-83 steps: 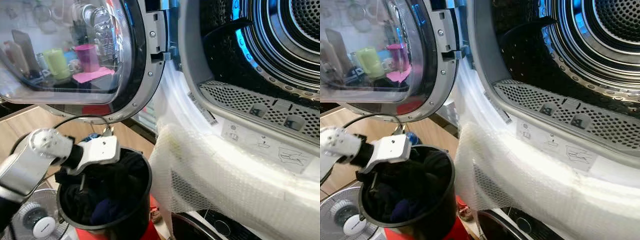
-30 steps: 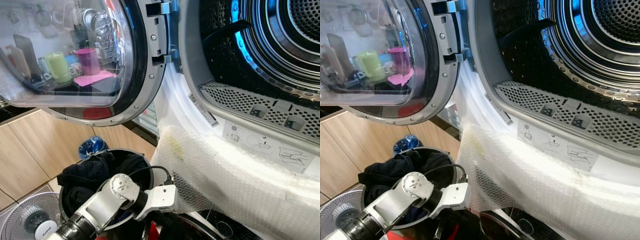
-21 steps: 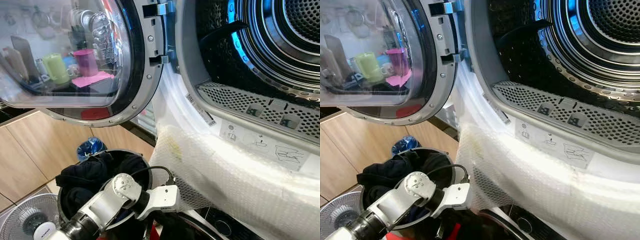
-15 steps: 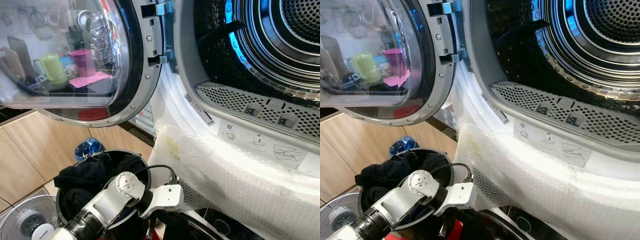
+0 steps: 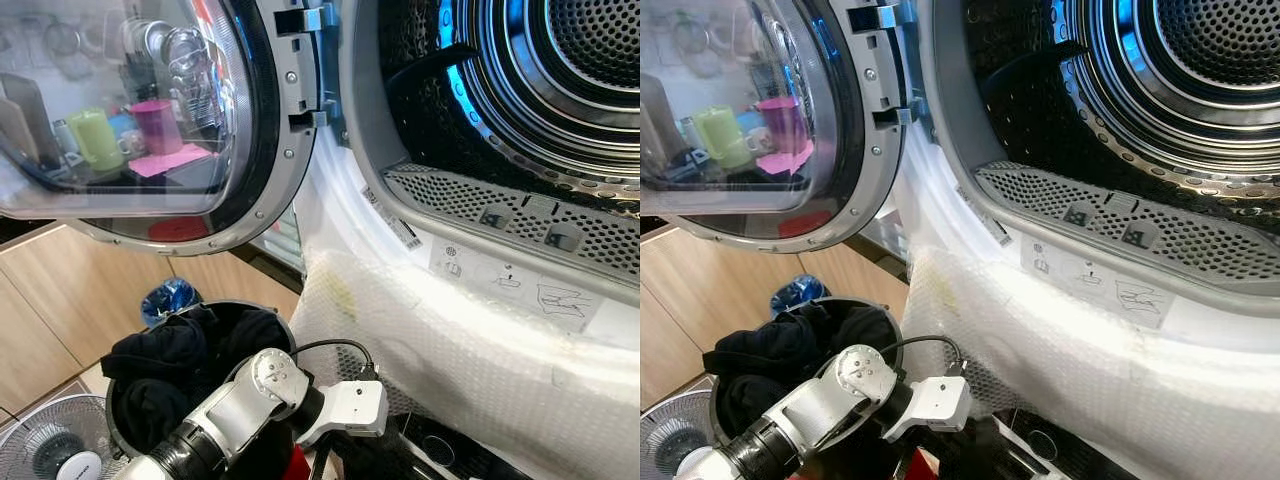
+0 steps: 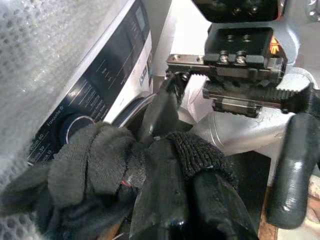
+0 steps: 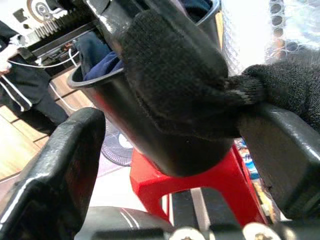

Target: Clothes washing

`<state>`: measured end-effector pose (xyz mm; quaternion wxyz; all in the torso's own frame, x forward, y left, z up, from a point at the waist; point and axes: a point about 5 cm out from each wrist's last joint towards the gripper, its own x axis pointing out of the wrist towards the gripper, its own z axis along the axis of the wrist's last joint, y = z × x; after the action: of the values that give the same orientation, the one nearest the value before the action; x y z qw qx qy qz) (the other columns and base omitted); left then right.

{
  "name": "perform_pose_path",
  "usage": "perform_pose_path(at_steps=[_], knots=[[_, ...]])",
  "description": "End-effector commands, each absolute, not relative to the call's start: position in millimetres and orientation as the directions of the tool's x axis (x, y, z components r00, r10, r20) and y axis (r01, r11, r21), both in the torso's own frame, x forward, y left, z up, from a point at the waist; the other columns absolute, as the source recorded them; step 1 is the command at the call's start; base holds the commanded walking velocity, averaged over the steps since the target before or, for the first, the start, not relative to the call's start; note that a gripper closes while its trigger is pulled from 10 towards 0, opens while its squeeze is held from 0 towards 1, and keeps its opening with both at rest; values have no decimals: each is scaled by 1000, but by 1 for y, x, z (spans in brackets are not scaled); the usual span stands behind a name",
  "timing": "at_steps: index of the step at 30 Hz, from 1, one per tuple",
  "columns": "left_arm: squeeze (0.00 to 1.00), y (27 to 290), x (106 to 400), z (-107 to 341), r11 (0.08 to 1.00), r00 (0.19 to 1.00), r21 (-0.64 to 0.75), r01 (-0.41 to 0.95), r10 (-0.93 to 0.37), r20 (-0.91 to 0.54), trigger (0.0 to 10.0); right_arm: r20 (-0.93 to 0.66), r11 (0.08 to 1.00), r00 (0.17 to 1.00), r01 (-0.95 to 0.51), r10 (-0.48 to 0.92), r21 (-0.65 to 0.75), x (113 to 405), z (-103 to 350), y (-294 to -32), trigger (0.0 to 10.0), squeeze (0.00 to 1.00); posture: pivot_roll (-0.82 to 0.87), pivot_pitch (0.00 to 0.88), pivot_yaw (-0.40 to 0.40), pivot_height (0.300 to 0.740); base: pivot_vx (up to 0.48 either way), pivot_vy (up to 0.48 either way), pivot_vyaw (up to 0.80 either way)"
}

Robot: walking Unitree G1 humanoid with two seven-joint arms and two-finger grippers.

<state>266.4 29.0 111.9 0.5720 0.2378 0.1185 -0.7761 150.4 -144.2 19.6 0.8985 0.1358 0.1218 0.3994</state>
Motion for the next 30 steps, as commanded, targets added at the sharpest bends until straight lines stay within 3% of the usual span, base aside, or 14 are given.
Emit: perform_pose_path(at_steps=[1,3,8,12,13,14,19,20,21,25,28,30], knots=[[0,28,267,115,-334,-244,97,938,-830,-502,0,-120,639,642,-689,757,342,147,19,-142,10000,0,107,0,102,740,0,0,0],[0,26,266,116,-337,-257,82,938,-835,-487,0,-113,623,628,-702,770,345,144,21,-139,10000,0,107,0,102,740,0,0,0],[0,25,265,117,-348,-271,73,935,-831,-486,0,-133,688,685,-662,716,297,151,18,-143,10000,0,104,0,102,740,0,0,0],[0,28,261,116,-371,-300,50,927,-816,-495,0,-149,781,772,-581,618,227,161,15,-156,10000,0,105,1,102,740,0,0,0],[0,31,259,114,-389,-318,37,921,-801,-506,0,-138,846,842,-491,522,208,169,17,-169,10000,0,105,1,102,740,0,0,0],[0,32,259,113,-387,-315,38,921,-799,-512,0,-130,852,852,-473,507,224,170,18,-173,10000,0,106,4,103,740,0,0,0],[0,39,259,108,-376,-304,26,926,-787,-537,0,-133,761,766,-571,629,309,149,22,-177,10000,0,104,6,99,740,0,0,0],[0,42,259,107,-380,-311,17,925,-780,-543,0,-153,690,687,-637,710,344,133,22,-176,10000,0,104,6,99,740,0,0,0],[0,43,258,108,-380,-312,15,925,-780,-543,0,-160,671,664,-653,730,350,129,22,-176,10000,0,104,6,99,740,0,0,0],[0,43,261,108,-368,-299,20,930,-784,-545,0,-147,660,663,-645,734,386,123,25,-188,10000,0,104,6,99,740,0,0,0],[0,41,259,109,-380,-313,15,925,-782,-538,0,-141,610,611,-687,779,394,120,30,-180,10000,0,99,12,98,740,0,0,0],[0,40,257,108,-392,-327,7,920,-777,-538,0,-149,632,627,-683,764,367,125,28,-179,10000,0,97,12,99,740,0,0,0]])
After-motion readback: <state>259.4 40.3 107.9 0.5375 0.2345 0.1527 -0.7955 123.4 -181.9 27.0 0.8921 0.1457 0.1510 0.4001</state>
